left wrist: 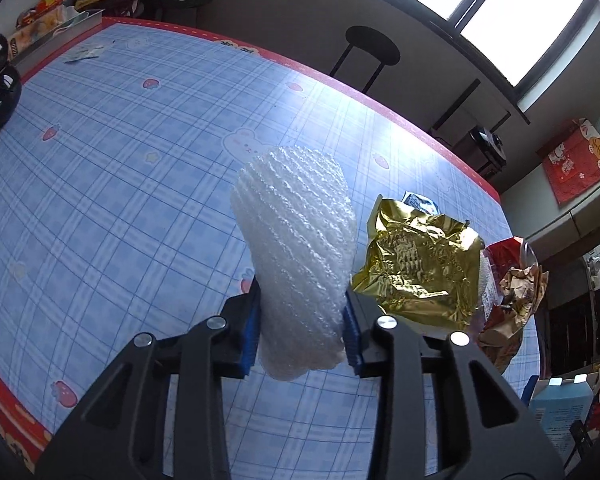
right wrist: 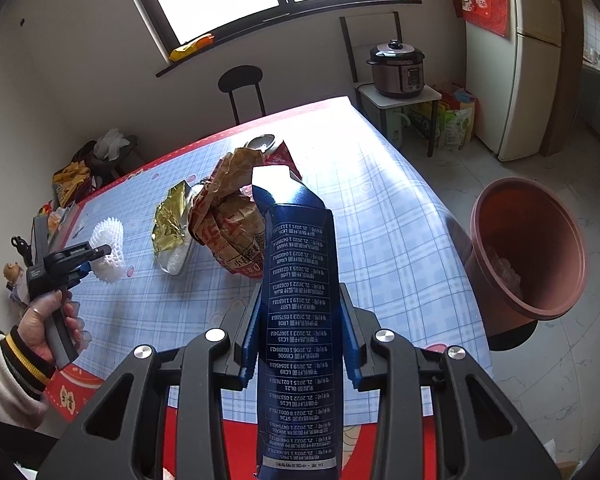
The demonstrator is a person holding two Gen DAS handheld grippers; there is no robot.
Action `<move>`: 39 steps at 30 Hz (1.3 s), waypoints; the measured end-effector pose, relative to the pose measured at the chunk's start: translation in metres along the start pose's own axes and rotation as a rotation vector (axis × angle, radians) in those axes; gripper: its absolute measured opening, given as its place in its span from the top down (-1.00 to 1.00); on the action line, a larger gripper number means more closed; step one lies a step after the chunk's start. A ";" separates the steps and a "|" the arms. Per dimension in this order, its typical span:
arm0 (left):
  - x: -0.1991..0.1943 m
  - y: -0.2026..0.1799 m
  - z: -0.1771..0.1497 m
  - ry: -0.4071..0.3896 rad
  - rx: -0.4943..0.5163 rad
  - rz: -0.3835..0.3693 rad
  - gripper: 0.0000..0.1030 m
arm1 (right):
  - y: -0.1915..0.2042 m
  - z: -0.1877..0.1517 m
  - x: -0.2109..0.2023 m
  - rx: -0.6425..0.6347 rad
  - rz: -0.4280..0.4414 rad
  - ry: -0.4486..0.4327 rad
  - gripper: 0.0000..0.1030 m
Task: Collect trash
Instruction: 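Carry both items to the brown bin and release them inside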
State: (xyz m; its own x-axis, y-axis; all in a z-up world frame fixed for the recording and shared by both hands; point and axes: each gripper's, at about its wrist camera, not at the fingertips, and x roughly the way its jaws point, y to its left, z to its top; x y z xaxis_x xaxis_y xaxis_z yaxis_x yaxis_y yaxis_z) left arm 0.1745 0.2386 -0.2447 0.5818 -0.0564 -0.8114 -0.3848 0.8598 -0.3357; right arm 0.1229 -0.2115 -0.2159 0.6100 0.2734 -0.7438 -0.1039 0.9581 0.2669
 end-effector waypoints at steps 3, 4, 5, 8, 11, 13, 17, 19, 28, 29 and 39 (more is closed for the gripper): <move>-0.032 -0.005 -0.008 -0.045 -0.003 0.001 0.29 | -0.010 0.010 -0.009 -0.011 0.017 -0.023 0.34; -0.042 -0.009 -0.011 -0.062 0.001 0.002 0.29 | -0.014 0.014 -0.012 -0.012 0.023 -0.032 0.34; -0.053 -0.013 -0.014 -0.080 0.007 0.001 0.29 | -0.018 0.018 -0.015 -0.014 0.026 -0.041 0.34; -0.086 -0.035 -0.022 -0.139 0.029 -0.023 0.29 | -0.036 0.031 -0.026 -0.016 0.029 -0.075 0.34; -0.115 -0.068 -0.026 -0.195 0.080 -0.069 0.29 | -0.059 0.045 -0.038 -0.008 0.027 -0.113 0.34; -0.130 -0.094 -0.027 -0.219 0.113 -0.103 0.29 | -0.075 0.055 -0.049 -0.005 0.017 -0.143 0.34; -0.155 -0.147 -0.034 -0.266 0.179 -0.172 0.29 | -0.109 0.074 -0.072 -0.016 -0.035 -0.214 0.34; -0.163 -0.172 -0.040 -0.276 0.206 -0.207 0.29 | -0.128 0.083 -0.083 -0.021 -0.068 -0.246 0.34; -0.174 -0.257 -0.084 -0.275 0.293 -0.288 0.29 | -0.226 0.121 -0.095 -0.009 -0.224 -0.269 0.33; -0.175 -0.265 -0.088 -0.278 0.302 -0.288 0.29 | -0.236 0.122 -0.093 -0.001 -0.231 -0.262 0.33; -0.172 -0.308 -0.128 -0.258 0.328 -0.279 0.29 | -0.291 0.140 -0.070 0.054 -0.223 -0.201 0.29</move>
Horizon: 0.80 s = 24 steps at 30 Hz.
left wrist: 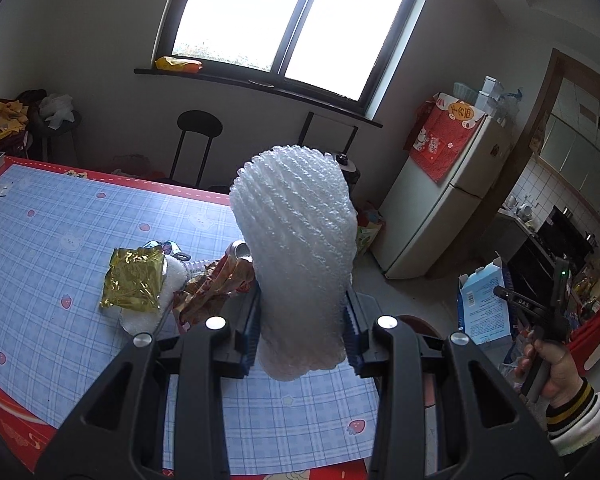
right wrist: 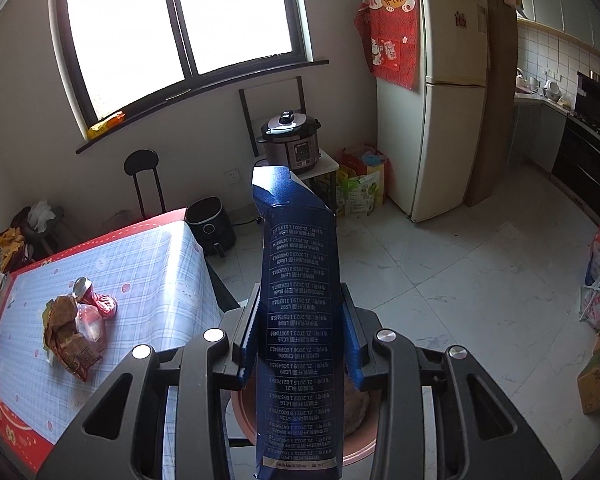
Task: Collect trash
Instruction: 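Carry both items to the brown bin and release them inside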
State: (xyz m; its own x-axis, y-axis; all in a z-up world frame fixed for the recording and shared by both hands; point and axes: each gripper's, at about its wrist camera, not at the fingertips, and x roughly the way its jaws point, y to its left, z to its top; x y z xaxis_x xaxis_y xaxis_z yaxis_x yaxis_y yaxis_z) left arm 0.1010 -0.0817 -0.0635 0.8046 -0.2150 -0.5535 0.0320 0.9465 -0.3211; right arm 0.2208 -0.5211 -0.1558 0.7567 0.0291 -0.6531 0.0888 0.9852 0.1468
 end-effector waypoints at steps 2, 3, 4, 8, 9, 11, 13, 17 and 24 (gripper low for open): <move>0.000 -0.006 -0.003 0.005 0.010 0.002 0.29 | 0.000 0.003 -0.001 0.004 -0.001 -0.012 -0.01; 0.000 -0.011 -0.004 0.005 0.016 0.001 0.29 | -0.001 0.004 -0.003 0.006 -0.005 -0.025 -0.24; 0.000 -0.014 -0.004 0.006 0.022 -0.002 0.29 | -0.002 0.006 -0.008 0.008 -0.005 -0.045 -0.29; 0.002 -0.033 -0.003 0.006 0.056 -0.028 0.28 | -0.008 0.011 -0.028 0.010 0.000 -0.099 -0.67; 0.003 -0.040 -0.004 0.007 0.068 -0.039 0.28 | -0.009 0.011 -0.035 0.006 -0.007 -0.114 -0.79; 0.008 -0.053 -0.004 0.014 0.090 -0.065 0.28 | -0.010 0.010 -0.047 -0.008 -0.025 -0.131 -0.89; 0.014 -0.067 -0.005 0.023 0.106 -0.095 0.28 | -0.013 0.006 -0.058 -0.020 -0.029 -0.120 -0.89; 0.029 -0.094 -0.011 0.043 0.140 -0.166 0.28 | -0.017 -0.009 -0.074 -0.047 -0.025 -0.074 -0.89; 0.062 -0.147 -0.027 0.096 0.189 -0.287 0.27 | -0.031 -0.037 -0.109 -0.057 -0.068 -0.076 -0.89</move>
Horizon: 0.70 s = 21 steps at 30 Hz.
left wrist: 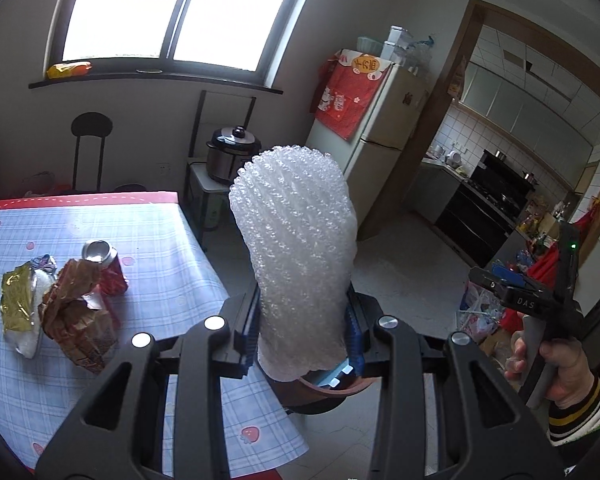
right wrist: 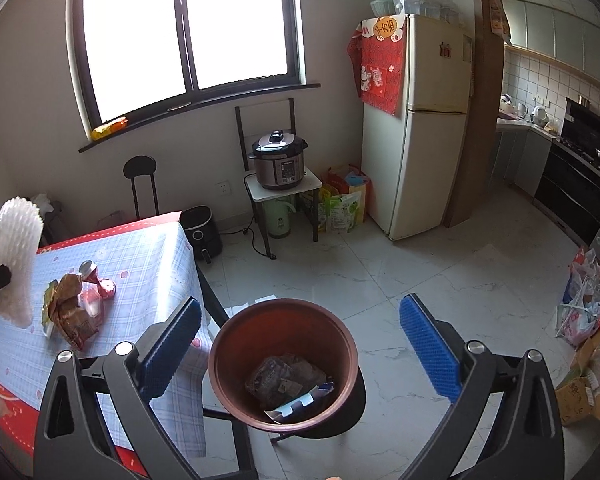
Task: Collect trash
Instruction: 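Carry both items to the brown bin and release them inside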
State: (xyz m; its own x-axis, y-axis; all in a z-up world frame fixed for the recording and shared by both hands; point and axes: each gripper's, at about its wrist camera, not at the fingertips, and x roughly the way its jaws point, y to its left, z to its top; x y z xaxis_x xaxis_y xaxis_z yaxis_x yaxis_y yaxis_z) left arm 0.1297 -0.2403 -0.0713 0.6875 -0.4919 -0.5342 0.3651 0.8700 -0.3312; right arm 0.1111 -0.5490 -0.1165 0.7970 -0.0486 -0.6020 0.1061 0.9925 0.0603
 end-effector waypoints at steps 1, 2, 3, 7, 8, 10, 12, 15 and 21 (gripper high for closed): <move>0.008 -0.006 -0.001 0.007 0.005 -0.018 0.27 | -0.005 -0.003 -0.005 0.006 -0.009 -0.002 -0.89; 0.017 -0.012 -0.001 0.016 0.010 -0.034 0.27 | -0.010 -0.005 -0.009 0.013 -0.017 -0.003 -0.89; 0.026 -0.018 0.000 0.024 0.016 -0.048 0.27 | -0.014 -0.007 -0.012 0.022 -0.026 -0.004 -0.89; 0.062 -0.042 0.001 0.057 0.042 -0.104 0.27 | -0.035 -0.018 -0.024 0.056 -0.058 0.002 -0.89; 0.072 -0.049 0.003 0.063 0.054 -0.114 0.27 | -0.039 -0.021 -0.026 0.061 -0.066 0.005 -0.89; 0.090 -0.062 0.006 0.078 0.077 -0.134 0.27 | -0.049 -0.028 -0.029 0.075 -0.086 0.010 -0.89; 0.107 -0.074 0.009 0.091 0.095 -0.147 0.27 | -0.057 -0.034 -0.031 0.093 -0.100 0.015 -0.89; 0.131 -0.089 0.013 0.114 0.113 -0.168 0.26 | -0.069 -0.043 -0.032 0.118 -0.119 0.030 -0.89; 0.175 -0.110 0.017 0.159 0.143 -0.176 0.12 | -0.085 -0.055 -0.034 0.146 -0.146 0.043 -0.89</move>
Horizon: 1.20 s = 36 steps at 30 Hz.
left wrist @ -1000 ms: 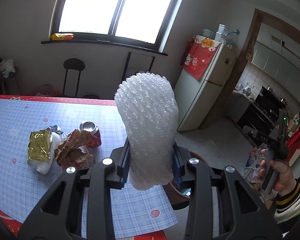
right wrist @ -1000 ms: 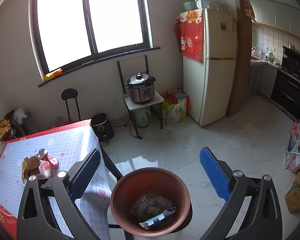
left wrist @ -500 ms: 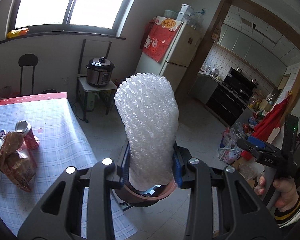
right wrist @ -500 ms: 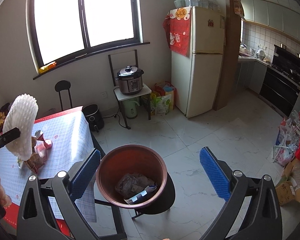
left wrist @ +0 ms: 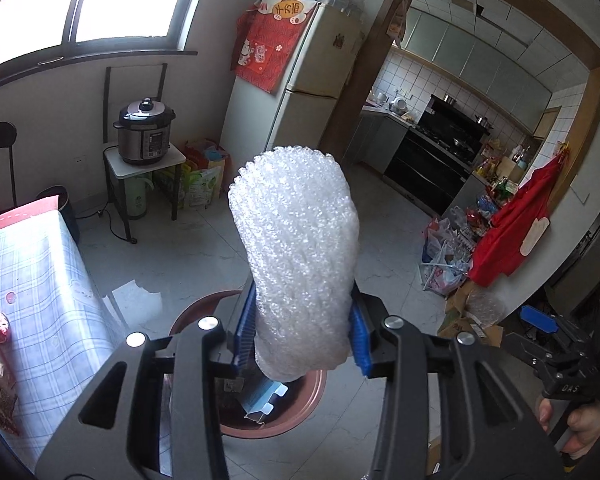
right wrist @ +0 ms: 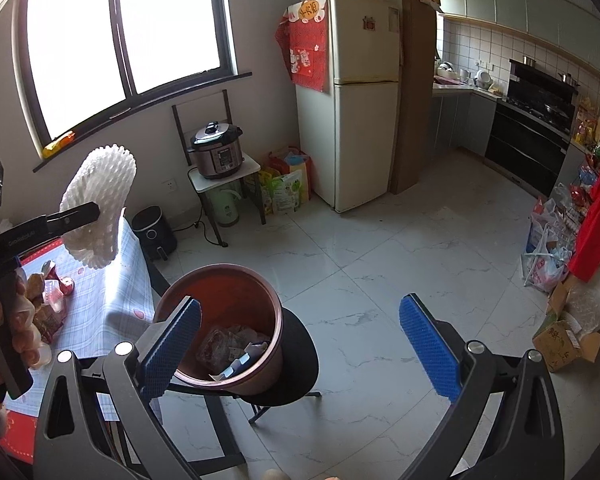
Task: Collect trash
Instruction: 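Carry both items to the brown bin and release them inside, then reach the right tool to the brown paper bag and close on it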
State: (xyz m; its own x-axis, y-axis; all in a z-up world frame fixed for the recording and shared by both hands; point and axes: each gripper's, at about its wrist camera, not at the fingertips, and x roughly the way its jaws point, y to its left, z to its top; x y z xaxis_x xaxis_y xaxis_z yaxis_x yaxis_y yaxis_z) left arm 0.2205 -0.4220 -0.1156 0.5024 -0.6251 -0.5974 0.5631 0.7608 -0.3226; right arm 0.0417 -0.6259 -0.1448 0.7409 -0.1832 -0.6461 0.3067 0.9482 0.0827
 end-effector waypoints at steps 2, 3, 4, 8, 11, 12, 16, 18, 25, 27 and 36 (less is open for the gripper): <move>0.014 -0.002 0.005 0.005 0.005 -0.001 -0.15 | -0.004 -0.001 0.001 0.008 -0.003 0.003 -0.89; 0.018 -0.002 0.007 0.001 0.007 -0.001 -0.41 | -0.005 -0.002 0.001 0.009 -0.005 0.005 -0.89; 0.021 -0.002 0.008 -0.003 0.006 0.004 -0.63 | -0.005 -0.003 0.001 0.010 -0.004 0.007 -0.89; 0.022 0.000 0.010 -0.008 0.014 0.012 -0.80 | -0.006 0.000 0.003 0.009 -0.001 0.007 -0.89; 0.012 0.003 0.007 -0.015 0.029 0.037 -0.88 | -0.005 0.002 0.004 0.017 0.009 0.001 -0.89; 0.007 0.006 0.007 -0.018 0.030 0.049 -0.89 | -0.004 0.002 0.004 0.018 0.013 -0.001 -0.89; -0.020 0.024 0.003 -0.031 -0.001 0.116 -0.89 | 0.008 0.007 0.009 0.004 0.046 -0.009 -0.89; -0.036 0.035 -0.001 -0.040 -0.017 0.144 -0.89 | 0.019 0.007 0.012 -0.009 0.066 -0.008 -0.89; -0.111 0.088 -0.024 -0.105 -0.054 0.283 -0.89 | 0.078 0.013 0.028 -0.062 0.145 0.009 -0.89; -0.137 0.106 -0.032 -0.122 -0.056 0.334 -0.89 | 0.101 0.015 0.032 -0.071 0.172 0.016 -0.89; -0.276 0.228 -0.097 -0.179 -0.218 0.571 -0.89 | 0.243 0.009 0.043 -0.222 0.323 0.057 -0.89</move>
State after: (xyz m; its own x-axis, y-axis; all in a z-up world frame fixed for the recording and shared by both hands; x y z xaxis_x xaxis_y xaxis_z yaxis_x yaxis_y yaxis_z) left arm 0.1464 -0.0588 -0.0959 0.7966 -0.1161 -0.5933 0.0376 0.9890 -0.1430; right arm 0.1537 -0.4058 -0.1455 0.7417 0.1429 -0.6553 -0.0786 0.9888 0.1267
